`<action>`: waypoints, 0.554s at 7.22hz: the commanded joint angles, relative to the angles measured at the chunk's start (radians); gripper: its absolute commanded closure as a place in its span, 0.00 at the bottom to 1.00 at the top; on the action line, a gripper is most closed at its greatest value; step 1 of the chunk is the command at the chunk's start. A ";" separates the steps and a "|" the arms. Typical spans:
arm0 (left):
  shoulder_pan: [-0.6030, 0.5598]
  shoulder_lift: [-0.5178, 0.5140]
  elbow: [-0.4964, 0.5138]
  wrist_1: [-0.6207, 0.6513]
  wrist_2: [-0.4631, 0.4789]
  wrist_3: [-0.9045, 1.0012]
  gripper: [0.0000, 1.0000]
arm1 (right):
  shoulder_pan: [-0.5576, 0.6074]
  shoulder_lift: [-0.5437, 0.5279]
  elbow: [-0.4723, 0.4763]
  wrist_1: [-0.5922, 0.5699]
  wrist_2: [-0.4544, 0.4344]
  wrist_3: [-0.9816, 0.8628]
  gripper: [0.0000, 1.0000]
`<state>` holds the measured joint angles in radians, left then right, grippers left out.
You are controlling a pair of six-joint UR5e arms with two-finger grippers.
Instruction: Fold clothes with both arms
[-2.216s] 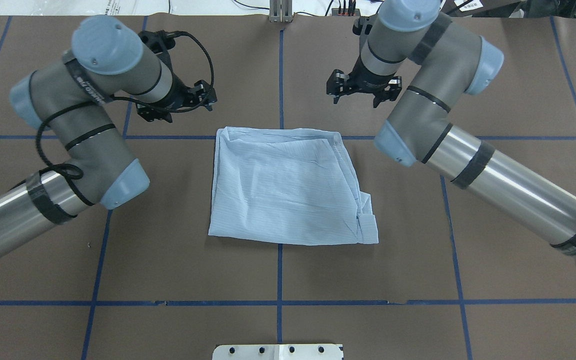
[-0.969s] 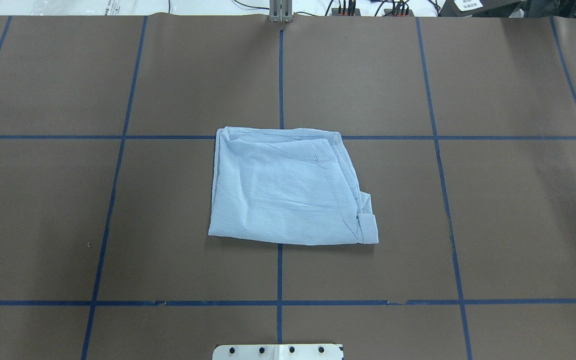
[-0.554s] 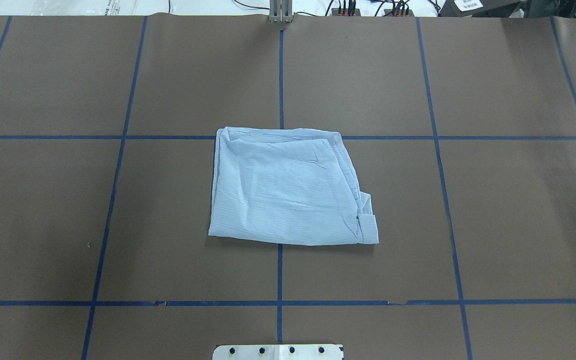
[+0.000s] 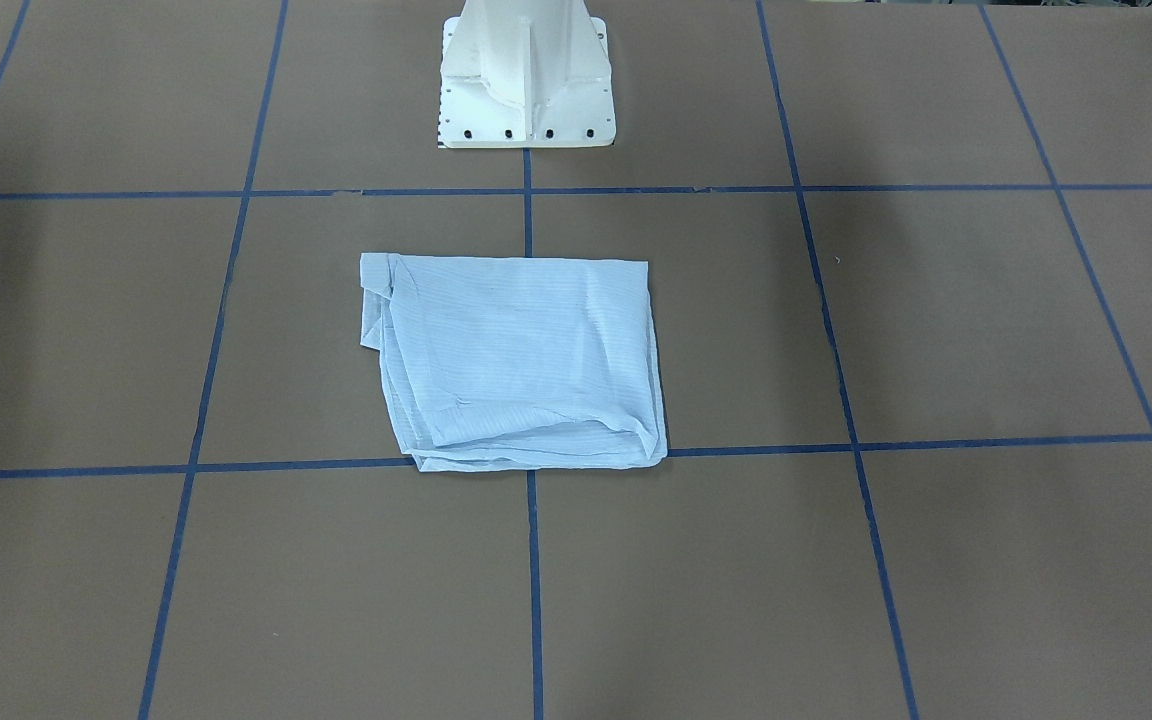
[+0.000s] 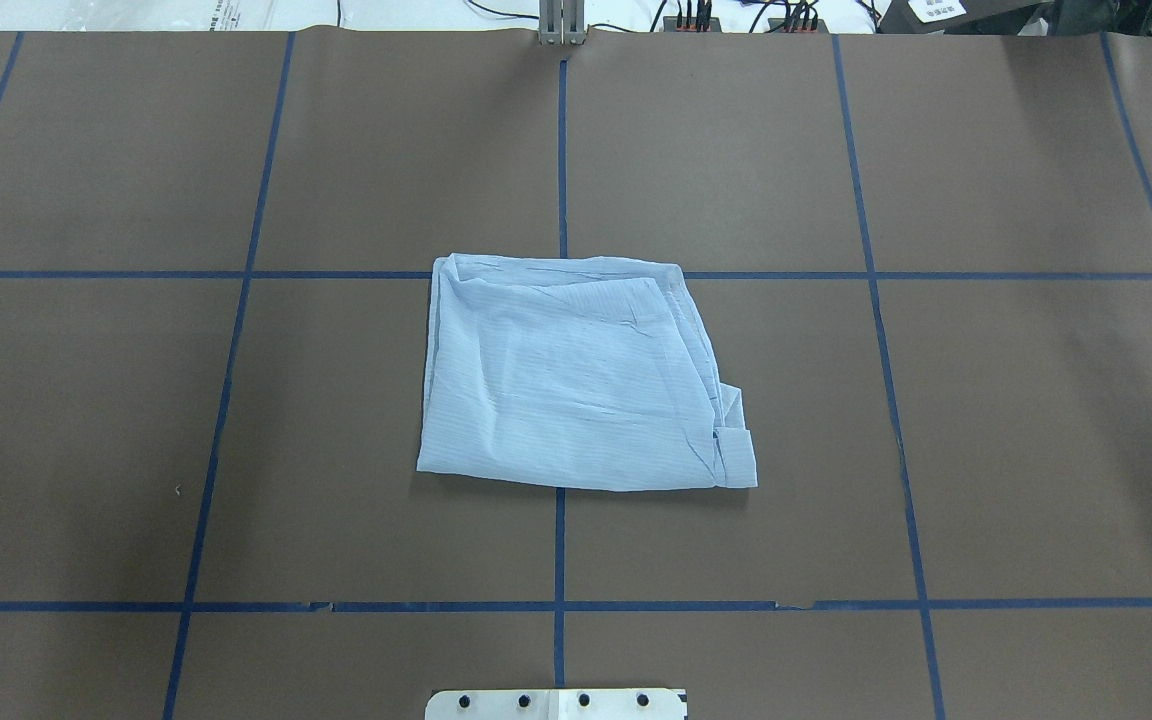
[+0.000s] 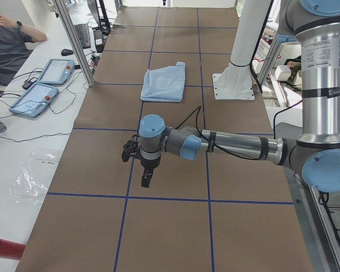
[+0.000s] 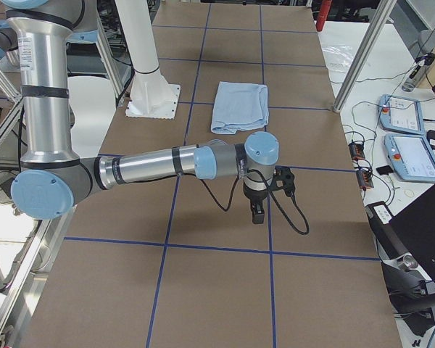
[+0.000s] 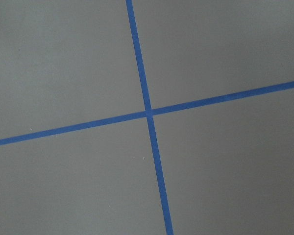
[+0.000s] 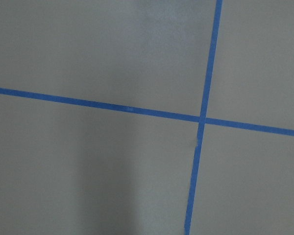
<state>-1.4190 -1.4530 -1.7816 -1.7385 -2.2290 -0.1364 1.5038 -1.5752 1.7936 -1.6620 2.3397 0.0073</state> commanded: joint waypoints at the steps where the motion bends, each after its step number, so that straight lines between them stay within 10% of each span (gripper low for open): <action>1: -0.065 0.006 0.010 0.034 -0.017 0.111 0.00 | 0.001 -0.018 0.020 -0.042 0.000 0.000 0.00; 4: -0.112 0.009 0.017 0.102 -0.023 0.184 0.00 | 0.001 -0.088 -0.072 0.037 0.004 -0.010 0.00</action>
<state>-1.5221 -1.4498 -1.7689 -1.6468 -2.2506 0.0318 1.5048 -1.6429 1.7674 -1.6716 2.3427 -0.0002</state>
